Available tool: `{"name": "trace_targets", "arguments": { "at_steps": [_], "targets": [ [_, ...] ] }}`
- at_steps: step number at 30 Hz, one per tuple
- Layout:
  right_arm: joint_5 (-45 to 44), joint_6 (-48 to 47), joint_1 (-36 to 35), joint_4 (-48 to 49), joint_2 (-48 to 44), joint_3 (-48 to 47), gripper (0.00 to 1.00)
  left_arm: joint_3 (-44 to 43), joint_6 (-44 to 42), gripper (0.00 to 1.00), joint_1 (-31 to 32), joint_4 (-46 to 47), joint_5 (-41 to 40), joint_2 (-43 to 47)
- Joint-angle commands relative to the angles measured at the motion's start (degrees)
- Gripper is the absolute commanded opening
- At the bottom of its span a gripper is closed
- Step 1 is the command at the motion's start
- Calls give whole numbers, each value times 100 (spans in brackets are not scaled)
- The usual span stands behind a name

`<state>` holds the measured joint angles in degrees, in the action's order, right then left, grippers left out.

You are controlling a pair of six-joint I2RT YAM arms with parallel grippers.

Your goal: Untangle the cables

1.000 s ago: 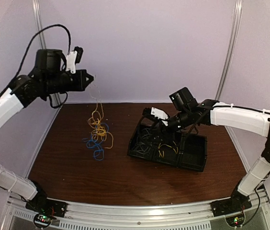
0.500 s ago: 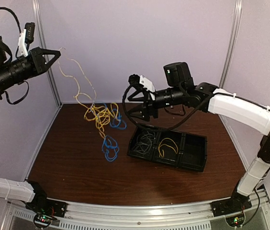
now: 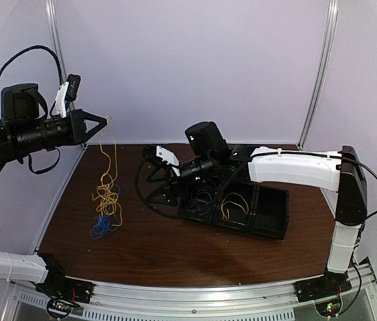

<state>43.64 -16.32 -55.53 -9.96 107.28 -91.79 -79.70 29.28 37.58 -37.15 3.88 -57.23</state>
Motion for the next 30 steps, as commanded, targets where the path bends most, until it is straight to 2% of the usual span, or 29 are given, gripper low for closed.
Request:
{"name": "trace_targets", "arguments": {
  "at_steps": [1, 6, 11, 13, 15, 17, 19, 21, 25, 30],
  "targets": [
    [273, 728, 30, 826, 493, -210, 76, -49, 159, 0, -14, 299, 138, 221],
    [255, 854, 32, 812, 1140, -871, 77, -243, 224, 0, -14, 244, 276, 200],
    [-107, 773, 111, 899, 1398, -1022, 74, -548, 254, 0, -14, 43, 336, 137],
    [-175, 924, 175, 980, 1448, -1000, 69, -629, 254, 0, -14, -29, 340, 117],
    [-242, 1001, 199, 1172, 1541, -1018, 52, -687, 254, 0, -14, -81, 335, 105],
    [-205, 1008, 194, 1212, 1659, -1017, 46, -736, 254, 0, -14, -82, 300, 100],
    [-174, 1039, 181, 1317, 1784, -905, 27, -859, 245, 0, -16, -114, 236, 84],
    [-139, 1162, 177, 1468, 1893, -752, 16, -1020, 251, 0, -14, -133, 159, 52],
    [-145, 1410, 176, 1793, 2046, -380, 12, -1610, 218, 0, -14, -238, 99, -207],
    [39, 1761, 174, 1872, 2199, -102, 12, -2931, 65, 0, -14, -424, 167, -819]
  ]
}}
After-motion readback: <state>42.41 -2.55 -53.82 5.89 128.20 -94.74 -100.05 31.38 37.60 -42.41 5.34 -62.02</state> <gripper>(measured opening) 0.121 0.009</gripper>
